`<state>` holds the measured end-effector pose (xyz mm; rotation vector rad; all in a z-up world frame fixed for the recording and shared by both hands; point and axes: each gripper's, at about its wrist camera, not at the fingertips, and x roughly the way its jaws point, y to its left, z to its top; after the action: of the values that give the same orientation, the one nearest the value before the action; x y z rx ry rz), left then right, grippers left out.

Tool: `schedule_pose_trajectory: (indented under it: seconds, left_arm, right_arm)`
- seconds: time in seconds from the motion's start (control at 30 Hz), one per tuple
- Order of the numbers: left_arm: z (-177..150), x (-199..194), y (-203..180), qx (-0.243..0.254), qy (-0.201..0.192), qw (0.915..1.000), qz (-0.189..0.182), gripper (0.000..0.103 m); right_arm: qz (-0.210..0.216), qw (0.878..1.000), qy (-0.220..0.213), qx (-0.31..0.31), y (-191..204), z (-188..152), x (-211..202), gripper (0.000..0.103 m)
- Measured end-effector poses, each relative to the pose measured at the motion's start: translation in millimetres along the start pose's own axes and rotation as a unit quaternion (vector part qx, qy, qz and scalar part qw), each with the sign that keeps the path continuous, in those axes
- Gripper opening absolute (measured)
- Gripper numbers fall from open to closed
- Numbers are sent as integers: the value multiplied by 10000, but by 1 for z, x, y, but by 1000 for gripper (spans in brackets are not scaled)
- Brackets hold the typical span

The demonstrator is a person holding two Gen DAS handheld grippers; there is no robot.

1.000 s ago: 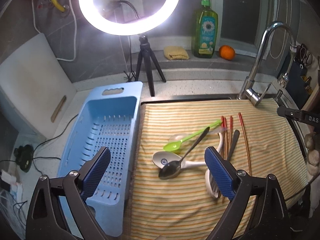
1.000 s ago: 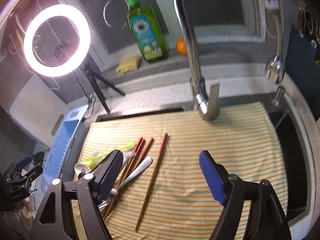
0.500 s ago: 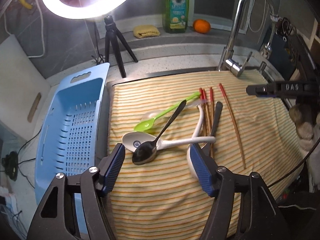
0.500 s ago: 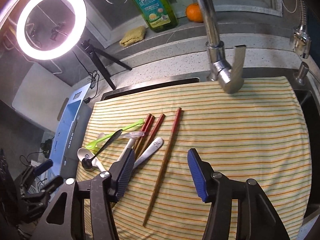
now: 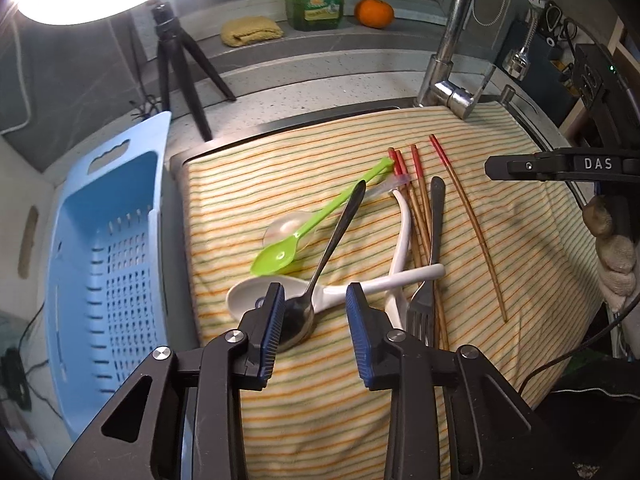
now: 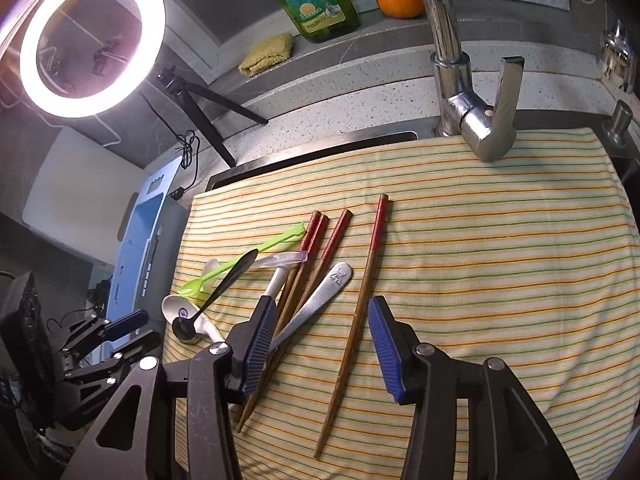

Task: Organize utensils
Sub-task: 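Move the left gripper down toward the black metal spoon, then close the left gripper on the black spoon's bowl and lift it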

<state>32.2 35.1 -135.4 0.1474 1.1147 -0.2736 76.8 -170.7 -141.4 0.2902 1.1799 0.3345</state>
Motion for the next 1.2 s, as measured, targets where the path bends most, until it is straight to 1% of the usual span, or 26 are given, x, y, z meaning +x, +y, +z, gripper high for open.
schedule_pose_trajectory:
  seconds: [0.03,0.07,0.13,0.2,0.3,0.53,0.63,0.7,0.83,0.93,1.0,1.03,1.07,1.13,1.2]
  left_arm:
    - [2,2,0,28,15,10000,-41,29]
    - [4,4,-1,63,36,9999,-97,27]
    - [7,10,-2,127,117,9996,-222,22]
    - [10,15,0,159,175,9994,-242,21]
    - [8,18,4,101,248,9993,-250,21]
    - [-13,20,13,-6,481,9988,-10,21]
    - [-20,22,19,-78,579,9983,80,21]
    - [-20,24,23,-138,602,9980,133,21]
    - [-19,27,28,-165,636,9976,200,22]
    - [-17,32,30,-157,711,9973,105,22]
    - [-14,38,30,-100,794,9967,108,27]
    - [-13,41,29,-67,827,9964,150,35]
    - [-12,43,29,-33,847,9962,205,42]
    - [-10,45,27,19,851,9960,285,42]
    - [-8,45,27,81,845,9960,282,46]
  right_arm:
    - [-13,10000,-12,15,0,1,0,43]
    - [-14,10000,-20,53,0,2,0,42]
    - [115,9998,38,180,-2,5,2,40]
    - [244,9993,111,244,1,7,5,36]
    - [416,9986,243,212,12,11,14,35]
    - [695,9950,722,-3,48,15,54,34]
    - [785,9924,946,16,56,14,72,32]
    - [851,9901,1113,74,61,12,84,31]
    - [893,9872,1314,151,67,11,101,31]
    - [913,9858,1393,197,69,10,107,31]
    - [903,9854,1427,220,70,11,111,31]
    - [893,9853,1441,228,71,11,112,31]
    - [873,9852,1453,235,71,11,114,31]
    - [849,9851,1472,259,71,12,116,31]
    - [851,9845,1505,301,69,13,119,31]
